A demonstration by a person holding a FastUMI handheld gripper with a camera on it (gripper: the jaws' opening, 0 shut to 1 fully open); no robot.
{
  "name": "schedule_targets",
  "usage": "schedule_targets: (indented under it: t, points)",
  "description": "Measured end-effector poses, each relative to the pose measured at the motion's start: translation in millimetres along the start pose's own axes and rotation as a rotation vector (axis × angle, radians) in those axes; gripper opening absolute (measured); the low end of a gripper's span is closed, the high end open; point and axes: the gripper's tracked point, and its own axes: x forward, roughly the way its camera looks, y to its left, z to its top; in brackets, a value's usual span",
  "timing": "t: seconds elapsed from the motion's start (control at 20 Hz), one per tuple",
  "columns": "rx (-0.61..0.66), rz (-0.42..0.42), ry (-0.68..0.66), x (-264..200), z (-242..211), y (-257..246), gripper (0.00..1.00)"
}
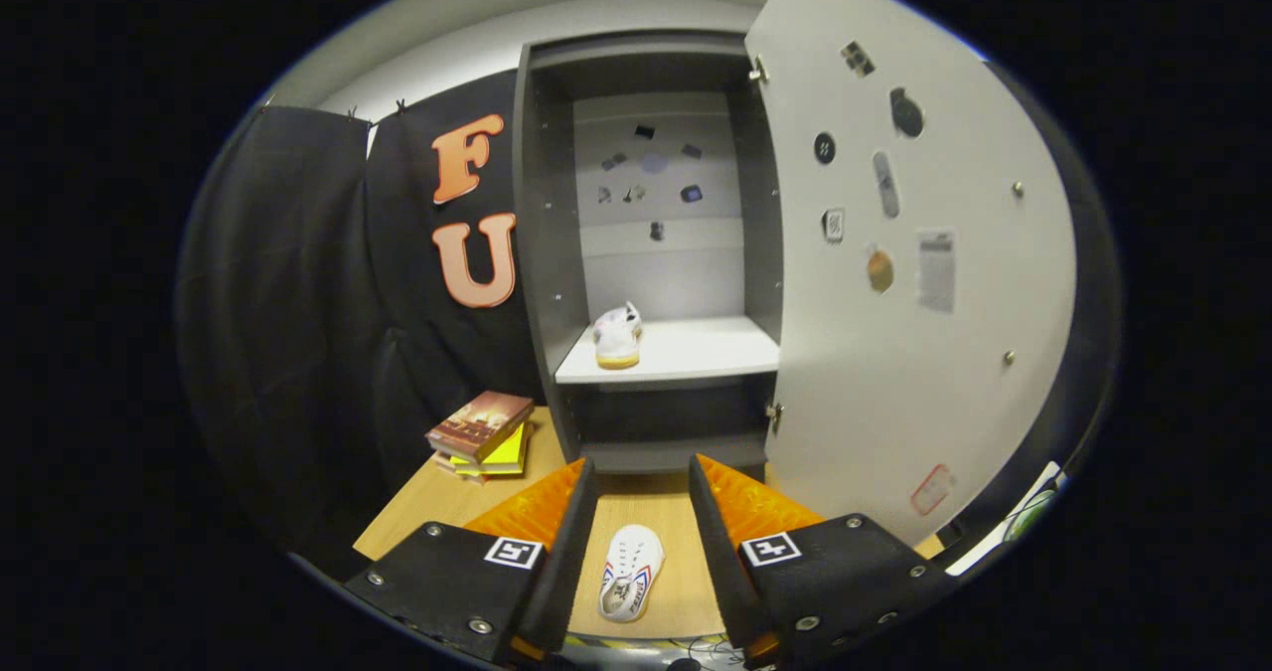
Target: Open the shoe cabinet door, grab the shoes and put them into the shoe cabinet, then close the shoe cabinet door.
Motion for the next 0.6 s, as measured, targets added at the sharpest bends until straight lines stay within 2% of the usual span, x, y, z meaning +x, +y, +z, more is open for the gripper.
schedule_targets:
  t: [0.05, 0.1, 0.2, 0.45, 0.6]
  points:
    - [0.001, 0.022, 0.075, 13.5, -27.5, 8.3, 0.62]
    - [0.008, 0.042, 0.136, 25.1, -53.7, 16.6, 0.72]
    - [0.022, 0.059, 0.227, 52.2, -97.4, 28.4, 0.8]
    - [0.028, 0.051, 0.471, 97.9, -220.0, 42.9, 0.8]
    - [0.059, 0.066, 0.579, 112.0, -277.2, 53.0, 0.76]
